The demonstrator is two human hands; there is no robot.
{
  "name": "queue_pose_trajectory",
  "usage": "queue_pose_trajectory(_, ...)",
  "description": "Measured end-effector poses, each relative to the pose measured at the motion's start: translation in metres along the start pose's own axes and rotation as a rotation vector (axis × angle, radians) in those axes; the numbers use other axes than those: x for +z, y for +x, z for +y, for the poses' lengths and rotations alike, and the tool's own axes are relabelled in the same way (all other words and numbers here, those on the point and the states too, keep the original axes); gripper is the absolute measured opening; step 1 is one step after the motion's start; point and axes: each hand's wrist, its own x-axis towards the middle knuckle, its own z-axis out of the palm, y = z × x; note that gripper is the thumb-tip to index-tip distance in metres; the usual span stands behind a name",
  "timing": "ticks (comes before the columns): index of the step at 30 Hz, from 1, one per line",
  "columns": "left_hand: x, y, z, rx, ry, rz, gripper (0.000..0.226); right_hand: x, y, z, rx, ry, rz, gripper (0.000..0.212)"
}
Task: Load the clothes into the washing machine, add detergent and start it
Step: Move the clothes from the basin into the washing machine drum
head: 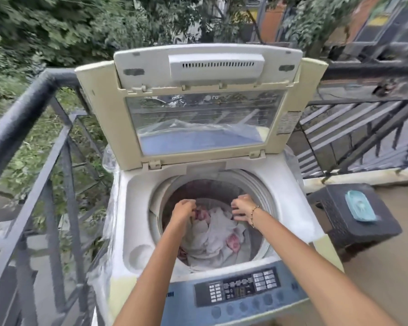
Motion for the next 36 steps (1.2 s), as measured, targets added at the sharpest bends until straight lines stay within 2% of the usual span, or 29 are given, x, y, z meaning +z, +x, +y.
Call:
queue_pose_trajectory(4, 0.01, -0.014, 0.004, 0.007, -0.042, -0.029, 0.028, -0.01, -0.007, 0.006, 0.0, 0.042, -0.091, 0.047)
queue_pose_trajectory(9, 0.032, -0.027, 0.002, 0.042, -0.081, -0.015, 0.019, -0.028, -0.015, 0.017, -0.077, -0.014, -0.078, 0.04)
queue_pose_trajectory(15, 0.073, -0.053, -0.006, 0.165, -0.057, 0.056, 0.014, -0.064, -0.022, 0.024, -0.309, -0.169, -0.004, 0.032)
queue_pose_trajectory(22, 0.172, -0.11, 0.007, 0.342, -0.185, 0.048, 0.021, -0.162, -0.048, 0.034, -0.553, -0.063, 0.03, 0.024)
queue_pose_trajectory(25, 0.229, -0.138, 0.006, 0.377, -0.293, 0.023, 0.019, -0.214, -0.051, 0.044, -0.563, -0.002, 0.007, 0.022)
queue_pose_trajectory(30, 0.316, -0.17, -0.008, 0.409, -0.33, 0.012, 0.016, -0.3, -0.041, 0.078, -0.54, 0.029, 0.026, 0.016)
queue_pose_trajectory(36, 0.391, -0.186, -0.025, 0.382, -0.252, 0.009, 0.015, -0.38, -0.028, 0.113, -0.458, 0.051, 0.046, 0.011)
